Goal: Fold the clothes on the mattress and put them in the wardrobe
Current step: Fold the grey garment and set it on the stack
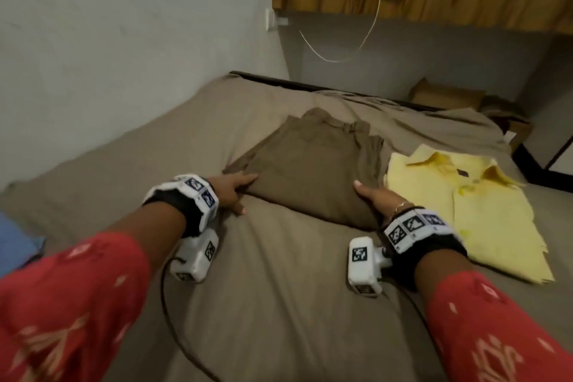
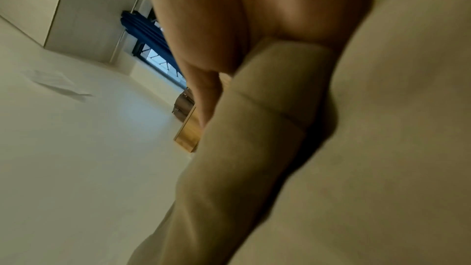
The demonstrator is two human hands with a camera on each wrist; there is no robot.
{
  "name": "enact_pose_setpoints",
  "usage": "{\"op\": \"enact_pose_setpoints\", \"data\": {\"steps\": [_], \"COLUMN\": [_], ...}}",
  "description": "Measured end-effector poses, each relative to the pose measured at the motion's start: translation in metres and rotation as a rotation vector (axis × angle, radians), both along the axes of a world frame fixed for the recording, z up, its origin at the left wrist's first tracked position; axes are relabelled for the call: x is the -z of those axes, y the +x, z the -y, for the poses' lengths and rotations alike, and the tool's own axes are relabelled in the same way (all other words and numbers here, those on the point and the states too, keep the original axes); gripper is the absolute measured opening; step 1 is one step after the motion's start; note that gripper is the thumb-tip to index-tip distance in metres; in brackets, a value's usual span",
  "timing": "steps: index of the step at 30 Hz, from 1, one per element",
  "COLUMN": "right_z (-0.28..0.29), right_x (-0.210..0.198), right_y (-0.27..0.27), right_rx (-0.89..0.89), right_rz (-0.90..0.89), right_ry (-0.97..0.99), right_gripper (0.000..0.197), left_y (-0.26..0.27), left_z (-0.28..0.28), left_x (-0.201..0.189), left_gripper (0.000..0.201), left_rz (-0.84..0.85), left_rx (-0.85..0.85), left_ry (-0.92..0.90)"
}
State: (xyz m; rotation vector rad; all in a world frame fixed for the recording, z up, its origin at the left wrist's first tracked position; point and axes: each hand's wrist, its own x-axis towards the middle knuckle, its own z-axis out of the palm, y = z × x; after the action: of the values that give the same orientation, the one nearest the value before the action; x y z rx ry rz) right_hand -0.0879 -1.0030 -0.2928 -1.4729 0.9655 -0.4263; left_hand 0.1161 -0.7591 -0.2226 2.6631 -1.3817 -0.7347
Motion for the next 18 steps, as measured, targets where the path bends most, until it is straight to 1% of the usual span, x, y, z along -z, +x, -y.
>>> {"op": "enact_pose_setpoints", "data": {"steps": [1, 3, 4, 5, 6, 7, 8, 9, 11, 12, 14, 15, 17, 18], "right_z": [0.003, 0.006, -0.02, -0.038, -0.071, -0.101, -0.127, -0.151, -0.198, -0.224, -0.276, -0.293, -0.317, -0.351], "right_x": [0.012, 0.04, 0.024, 0.017, -0.004, -0.021, -0.03, -0.038, -0.049, -0.058, -0.075, -0.074, -0.078, -0.088], "right_y": [-0.003, -0.01, -0.018, -0.026, -0.036, -0.047, -0.061, -0.073, -0.096, -0.109, -0.134, -0.144, -0.161, -0.168], "right_rx": [0.003, 0.061, 0.087, 0.127, 0.17, 0.173, 0.156, 0.143, 0.099, 0.057, 0.002, -0.014, -0.053, -0.108], "right_rz": [-0.012, -0.037, -0.054, -0.078, -0.096, -0.12, -0.123, -0.128, -0.149, -0.18, -0.235, -0.247, -0.259, -0.263], "right_ry": [-0.007, 0.018, 0.035, 0.063, 0.051, 0.055, 0.069, 0.091, 0.153, 0.137, 0.094, 0.099, 0.088, 0.098], "right_gripper": [0.143, 0.146, 0.144, 0.137, 0.127, 0.111, 0.099, 0.1, 0.125, 0.122, 0.085, 0.073, 0.067, 0.065], "left_y": [-0.006, -0.027, -0.037, -0.048, -0.059, -0.071, -0.083, -0.098, -0.127, -0.143, -0.169, -0.18, -0.196, -0.21], "left_z": [-0.006, -0.027, -0.042, -0.056, -0.073, -0.094, -0.114, -0.138, -0.18, -0.205, -0.247, -0.265, -0.287, -0.326], "left_x": [-0.001, -0.009, -0.012, -0.012, -0.013, -0.016, -0.015, -0.018, -0.023, -0.027, -0.037, -0.042, -0.053, -0.069], "left_gripper": [0.098, 0.099, 0.097, 0.097, 0.098, 0.1, 0.101, 0.101, 0.1, 0.098, 0.086, 0.077, 0.065, 0.063], "left_rz": [-0.001, 0.015, 0.018, 0.013, 0.003, -0.017, -0.037, -0.046, -0.07, -0.079, -0.117, -0.162, -0.202, -0.213], "left_rx": [0.003, 0.03, 0.043, 0.055, 0.069, 0.059, 0.058, 0.061, 0.075, 0.069, 0.064, 0.029, 0.012, -0.048], "left_ry": [0.005, 0.054, 0.087, 0.12, 0.153, 0.171, 0.173, 0.18, 0.176, 0.184, 0.205, 0.207, 0.156, 0.118]}}
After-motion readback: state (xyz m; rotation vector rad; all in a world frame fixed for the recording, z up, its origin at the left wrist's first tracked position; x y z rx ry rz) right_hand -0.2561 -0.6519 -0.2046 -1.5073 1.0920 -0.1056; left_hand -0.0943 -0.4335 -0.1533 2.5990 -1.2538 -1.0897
